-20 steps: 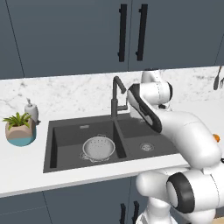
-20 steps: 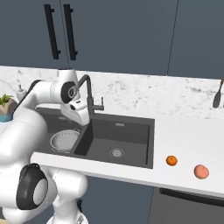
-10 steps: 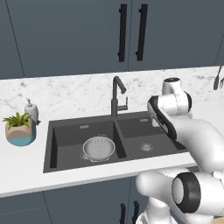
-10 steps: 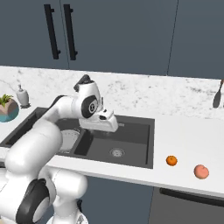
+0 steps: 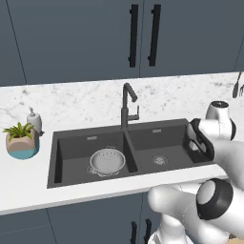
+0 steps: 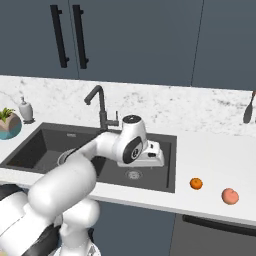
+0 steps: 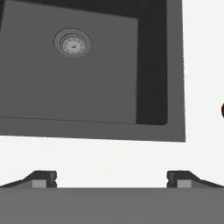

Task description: Put the colander in the sink, put the tangerine, peach in the colander, and turn on the sink faucet and pour water over the colander.

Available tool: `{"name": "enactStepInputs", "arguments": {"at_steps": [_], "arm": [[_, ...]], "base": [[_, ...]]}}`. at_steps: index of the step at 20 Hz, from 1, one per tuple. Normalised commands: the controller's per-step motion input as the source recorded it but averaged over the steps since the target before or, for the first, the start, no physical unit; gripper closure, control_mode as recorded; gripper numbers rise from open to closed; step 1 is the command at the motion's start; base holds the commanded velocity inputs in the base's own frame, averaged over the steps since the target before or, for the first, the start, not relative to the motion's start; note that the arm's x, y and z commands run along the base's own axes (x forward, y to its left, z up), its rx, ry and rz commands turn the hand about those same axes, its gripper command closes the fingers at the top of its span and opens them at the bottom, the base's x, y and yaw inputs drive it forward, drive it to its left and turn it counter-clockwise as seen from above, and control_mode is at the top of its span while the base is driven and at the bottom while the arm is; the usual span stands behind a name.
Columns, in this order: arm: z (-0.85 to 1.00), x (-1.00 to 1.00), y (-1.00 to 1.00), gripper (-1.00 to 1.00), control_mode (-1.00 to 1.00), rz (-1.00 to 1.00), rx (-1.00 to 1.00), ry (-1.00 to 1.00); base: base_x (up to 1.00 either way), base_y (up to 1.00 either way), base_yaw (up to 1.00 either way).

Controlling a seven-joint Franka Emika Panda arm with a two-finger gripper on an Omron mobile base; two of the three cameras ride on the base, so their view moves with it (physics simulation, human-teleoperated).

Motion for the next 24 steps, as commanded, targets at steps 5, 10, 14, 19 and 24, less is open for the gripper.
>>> {"name": "enactStepInputs", "arguments": {"at_steps": [5,10,14,19,24], "arm": [[-0.21,0.28,-0.71,-1.0,-1.0,0.04,0.03,0.02],[-0.01,0.38,-0.48,-1.0,-1.0,0.0,0.02,0.13],[0.0,0.45,-0.34,-1.0,-1.0,0.0,0.03,0.22],[-0.02,0.33,-0.5,-1.0,-1.0,0.0,0.04,0.2],[-0.13,0.02,-0.56,-1.0,-1.0,0.0,0.05,0.09]], "base": [[0.0,0.0,0.0],[0.0,0.0,0.0],[0.0,0.0,0.0],[0.0,0.0,0.0],[0.0,0.0,0.0]]}}
